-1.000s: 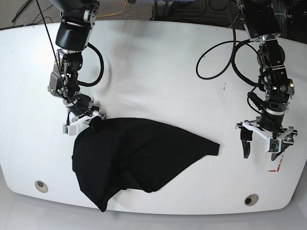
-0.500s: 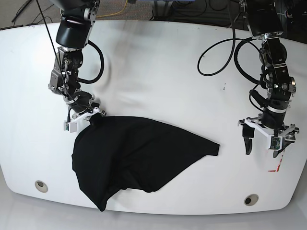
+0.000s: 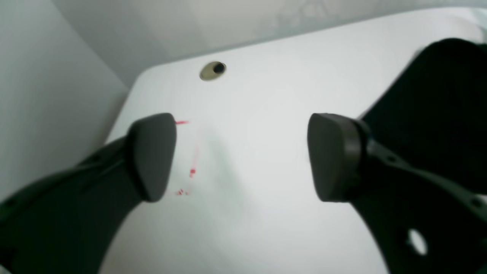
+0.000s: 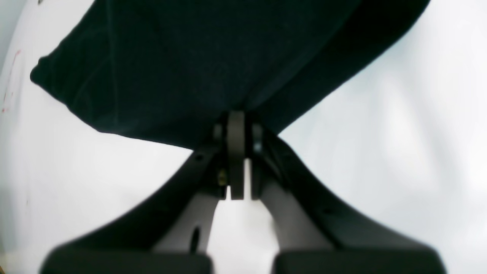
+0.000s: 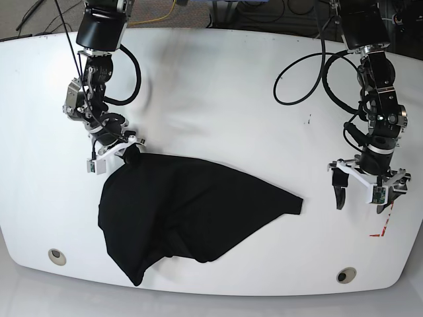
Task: Layout the t-shirt on the table in an organized manner, then fold the t-shirt properly
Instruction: 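Move the left gripper to the t-shirt's opposite corner and grasp it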
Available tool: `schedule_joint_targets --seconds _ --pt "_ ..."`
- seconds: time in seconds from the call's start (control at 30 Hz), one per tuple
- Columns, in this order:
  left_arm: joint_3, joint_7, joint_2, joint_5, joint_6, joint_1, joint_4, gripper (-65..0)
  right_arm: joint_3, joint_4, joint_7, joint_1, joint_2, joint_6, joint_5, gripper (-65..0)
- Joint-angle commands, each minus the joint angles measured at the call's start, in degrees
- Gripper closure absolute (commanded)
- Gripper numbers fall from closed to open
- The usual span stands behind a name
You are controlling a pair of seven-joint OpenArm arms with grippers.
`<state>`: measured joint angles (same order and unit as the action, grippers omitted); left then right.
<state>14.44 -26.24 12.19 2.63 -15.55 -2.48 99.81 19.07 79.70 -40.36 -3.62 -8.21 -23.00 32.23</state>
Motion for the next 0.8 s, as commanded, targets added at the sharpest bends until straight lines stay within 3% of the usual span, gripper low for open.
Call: schedule_joint_targets --seconds 0.0,0.37,0.77 --pt "0.11 0.17 0.61 0.31 0.12 -0.73 0.45 -61.9 0.14 1.93 0.93 -0.56 -0.45 -0.6 0.96 0.0" --pt "-0.06 -0.44 -0.8 2.86 0.21 -3.54 -6.32 -63.6 0.14 5.44 0.67 2.61 -0.45 -0.51 0.96 0.0" --pt "-3.32 -0.18 -2.47 2.68 0.3 -3.01 -8.07 -63.6 0.49 18.8 -7.95 11.31 -0.36 -0.42 0.96 0.0"
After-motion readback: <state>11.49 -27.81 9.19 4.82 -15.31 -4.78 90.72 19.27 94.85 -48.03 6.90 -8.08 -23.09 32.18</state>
